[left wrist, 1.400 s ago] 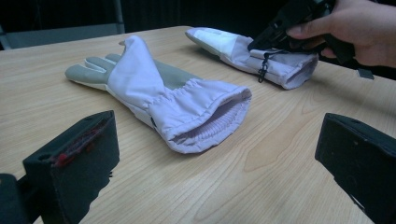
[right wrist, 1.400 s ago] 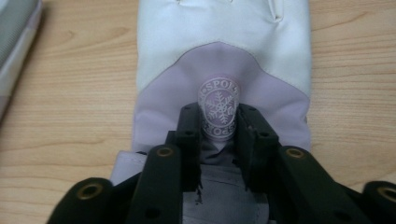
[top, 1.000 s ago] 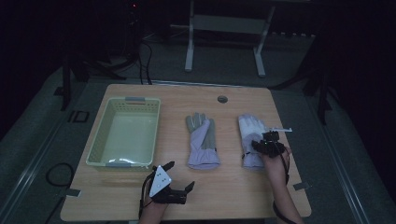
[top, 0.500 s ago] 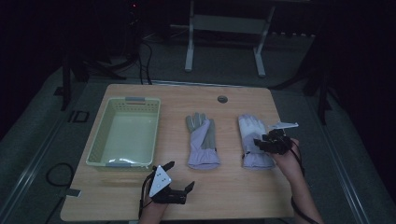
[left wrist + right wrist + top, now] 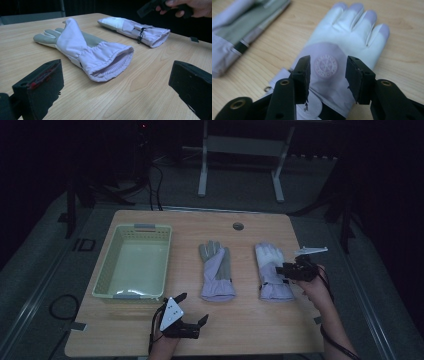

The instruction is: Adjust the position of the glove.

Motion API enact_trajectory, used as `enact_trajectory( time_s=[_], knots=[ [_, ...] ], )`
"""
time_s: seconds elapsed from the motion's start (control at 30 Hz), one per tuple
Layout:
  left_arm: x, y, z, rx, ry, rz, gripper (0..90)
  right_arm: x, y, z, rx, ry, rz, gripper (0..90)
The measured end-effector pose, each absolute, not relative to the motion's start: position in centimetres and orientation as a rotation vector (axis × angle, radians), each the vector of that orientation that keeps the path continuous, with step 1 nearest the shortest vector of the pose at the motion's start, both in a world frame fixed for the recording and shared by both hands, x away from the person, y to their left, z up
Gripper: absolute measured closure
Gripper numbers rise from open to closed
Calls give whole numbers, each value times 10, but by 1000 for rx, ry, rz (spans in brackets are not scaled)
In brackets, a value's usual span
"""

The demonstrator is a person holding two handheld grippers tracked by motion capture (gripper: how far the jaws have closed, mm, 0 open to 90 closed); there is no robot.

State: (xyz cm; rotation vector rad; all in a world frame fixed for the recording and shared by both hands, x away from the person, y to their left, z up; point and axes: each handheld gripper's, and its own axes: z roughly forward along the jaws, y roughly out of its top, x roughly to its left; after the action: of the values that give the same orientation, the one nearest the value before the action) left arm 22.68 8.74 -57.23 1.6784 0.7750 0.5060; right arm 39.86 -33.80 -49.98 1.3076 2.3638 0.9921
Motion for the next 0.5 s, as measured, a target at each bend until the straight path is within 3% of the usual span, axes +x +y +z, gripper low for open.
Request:
enact_trajectory(
  time_s=[0.33, 0.5],
  knots=[
    [227, 87, -572, 1679, 777, 505, 0, 403, -338, -539, 1381, 2361, 1016, 544],
    [227, 87, -572, 1681, 778, 505, 0, 399, -333, -541, 1347, 2356, 981, 627]
  ],
)
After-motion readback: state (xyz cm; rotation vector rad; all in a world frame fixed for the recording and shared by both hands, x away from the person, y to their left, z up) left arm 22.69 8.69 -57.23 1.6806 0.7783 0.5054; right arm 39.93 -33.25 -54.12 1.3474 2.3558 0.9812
